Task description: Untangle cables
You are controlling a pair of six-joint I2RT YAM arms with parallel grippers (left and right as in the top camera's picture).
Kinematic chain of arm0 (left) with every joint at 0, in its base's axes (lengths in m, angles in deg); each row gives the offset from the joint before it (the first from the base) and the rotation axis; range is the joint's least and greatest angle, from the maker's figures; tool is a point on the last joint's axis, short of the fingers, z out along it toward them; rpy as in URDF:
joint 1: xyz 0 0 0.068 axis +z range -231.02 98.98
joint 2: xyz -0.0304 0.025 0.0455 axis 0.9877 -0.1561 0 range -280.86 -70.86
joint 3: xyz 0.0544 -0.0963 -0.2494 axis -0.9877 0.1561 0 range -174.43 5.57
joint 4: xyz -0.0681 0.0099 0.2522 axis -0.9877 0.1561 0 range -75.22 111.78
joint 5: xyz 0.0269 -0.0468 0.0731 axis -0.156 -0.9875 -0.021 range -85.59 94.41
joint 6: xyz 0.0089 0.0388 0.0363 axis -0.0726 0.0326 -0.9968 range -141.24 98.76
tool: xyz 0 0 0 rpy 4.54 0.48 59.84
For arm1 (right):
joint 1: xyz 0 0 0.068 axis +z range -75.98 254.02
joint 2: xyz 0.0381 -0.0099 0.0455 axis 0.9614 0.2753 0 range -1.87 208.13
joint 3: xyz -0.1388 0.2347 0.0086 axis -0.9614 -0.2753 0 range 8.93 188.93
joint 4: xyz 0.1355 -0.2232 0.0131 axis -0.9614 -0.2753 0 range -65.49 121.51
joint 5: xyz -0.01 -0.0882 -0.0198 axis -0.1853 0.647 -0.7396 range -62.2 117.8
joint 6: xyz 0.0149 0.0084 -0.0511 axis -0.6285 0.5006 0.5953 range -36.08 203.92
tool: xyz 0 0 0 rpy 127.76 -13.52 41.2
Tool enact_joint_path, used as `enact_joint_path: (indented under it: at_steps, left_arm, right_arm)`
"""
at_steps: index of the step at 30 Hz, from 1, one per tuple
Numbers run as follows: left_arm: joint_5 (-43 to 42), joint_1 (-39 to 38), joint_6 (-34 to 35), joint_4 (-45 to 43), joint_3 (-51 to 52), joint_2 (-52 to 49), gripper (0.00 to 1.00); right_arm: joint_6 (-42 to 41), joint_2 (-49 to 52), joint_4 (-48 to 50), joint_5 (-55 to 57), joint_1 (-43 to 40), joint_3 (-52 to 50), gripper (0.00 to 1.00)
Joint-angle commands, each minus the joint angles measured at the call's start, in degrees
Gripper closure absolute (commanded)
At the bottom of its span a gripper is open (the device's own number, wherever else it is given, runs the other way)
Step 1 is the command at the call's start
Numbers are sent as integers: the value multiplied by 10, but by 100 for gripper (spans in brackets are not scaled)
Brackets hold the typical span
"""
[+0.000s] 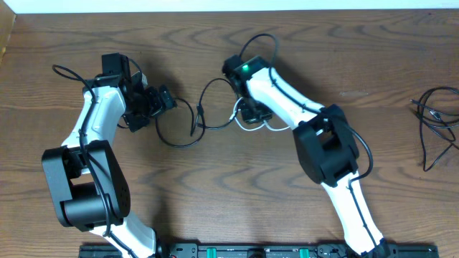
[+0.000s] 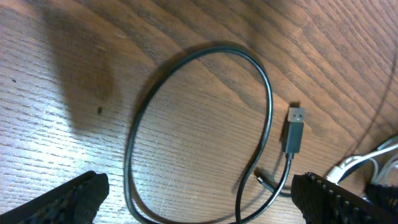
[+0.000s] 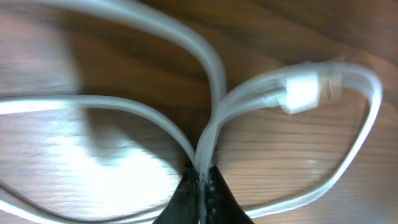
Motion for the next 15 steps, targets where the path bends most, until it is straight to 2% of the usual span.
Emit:
enact_joint_path:
  at_steps: [1,8,11,15]
  left_arm:
    - [6,-2,1,2,5,1,0]
    - [6,-2,2,2,5,1,0]
    - [6,-2,1,2,5,1,0]
    - [6,-2,1,2,5,1,0]
  right_arm:
    - [45,24,-8,5,-26,-9,99]
    - [55,24,-16,-3,-51,-9,98]
    - [85,24,-18,24,-54,-9,98]
    - [91,24,-14,24,-58,-9,91]
